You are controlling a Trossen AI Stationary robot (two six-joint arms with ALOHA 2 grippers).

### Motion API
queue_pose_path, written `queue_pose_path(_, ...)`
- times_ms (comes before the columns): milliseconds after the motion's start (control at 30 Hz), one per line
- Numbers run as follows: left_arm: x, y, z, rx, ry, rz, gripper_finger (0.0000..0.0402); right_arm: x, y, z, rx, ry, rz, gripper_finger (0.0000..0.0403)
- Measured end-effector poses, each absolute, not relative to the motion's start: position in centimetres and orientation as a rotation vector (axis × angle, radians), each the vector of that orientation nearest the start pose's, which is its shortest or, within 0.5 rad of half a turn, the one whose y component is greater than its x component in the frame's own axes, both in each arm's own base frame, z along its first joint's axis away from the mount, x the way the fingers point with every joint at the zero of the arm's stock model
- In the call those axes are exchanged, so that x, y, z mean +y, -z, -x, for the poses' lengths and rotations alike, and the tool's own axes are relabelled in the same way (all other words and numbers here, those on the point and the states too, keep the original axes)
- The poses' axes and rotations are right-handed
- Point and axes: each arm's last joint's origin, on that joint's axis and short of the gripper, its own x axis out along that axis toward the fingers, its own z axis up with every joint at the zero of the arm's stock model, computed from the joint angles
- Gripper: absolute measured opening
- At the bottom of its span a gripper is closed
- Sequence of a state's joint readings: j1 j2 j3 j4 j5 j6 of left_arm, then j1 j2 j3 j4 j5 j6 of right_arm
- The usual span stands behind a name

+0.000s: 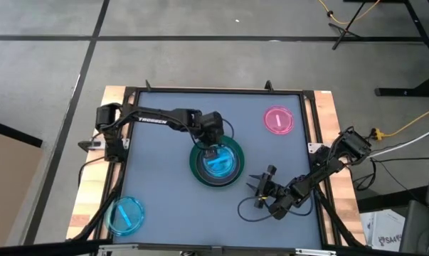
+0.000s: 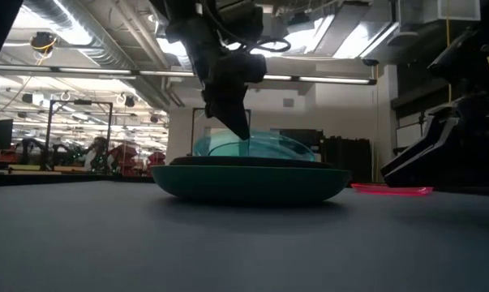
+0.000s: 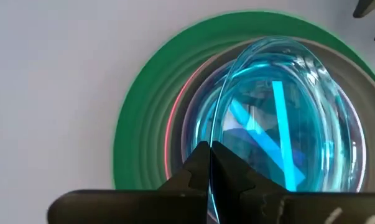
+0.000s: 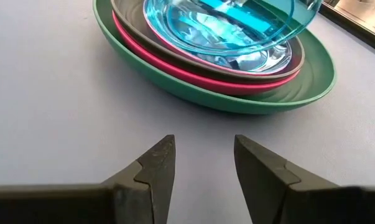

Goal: Stack plastic plates
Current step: Stack the top light blue plate on top of the light blue plate, then stack the light pink plate on top of the light blue plate

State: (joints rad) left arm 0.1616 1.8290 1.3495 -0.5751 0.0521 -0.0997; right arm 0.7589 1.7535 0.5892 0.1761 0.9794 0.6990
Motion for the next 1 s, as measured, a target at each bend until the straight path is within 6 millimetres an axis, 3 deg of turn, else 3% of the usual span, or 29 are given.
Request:
queue_pose_path(167, 6.1, -21.6, -37.6, 1.033, -0.171, 0.188, 0.0009, 16.6, -9.2, -21.0, 0.516, 0.399, 0.079, 0.0159)
queue_pose_path(433, 6.1, -21.6, -37.5, 1.04, -0.184, 0.183, 0.0082, 16.6, -9.2, -21.0, 0.522, 0.396, 0.083, 0.0159)
queue_pose_path(600, 5.7, -23.2, -36.9, 1.011, -0.18, 0.152, 0.0097, 16.7, -9.2, -21.0, 0.534, 0.371, 0.058, 0.0159)
queue_pose_path(867, 3.2, -27.0, -35.0, 0.83, -0.227, -0.018, 0.0098, 16.5, -9.2, -21.3, 0.519, 0.391, 0.038, 0.0159)
queue_pose_path(1000, 1.1, -25.6, -33.4, 0.722, -0.166, -0.042, 0.0098, 16.1, -10.0, -21.5, 0.48, 0.428, 0.036, 0.0159)
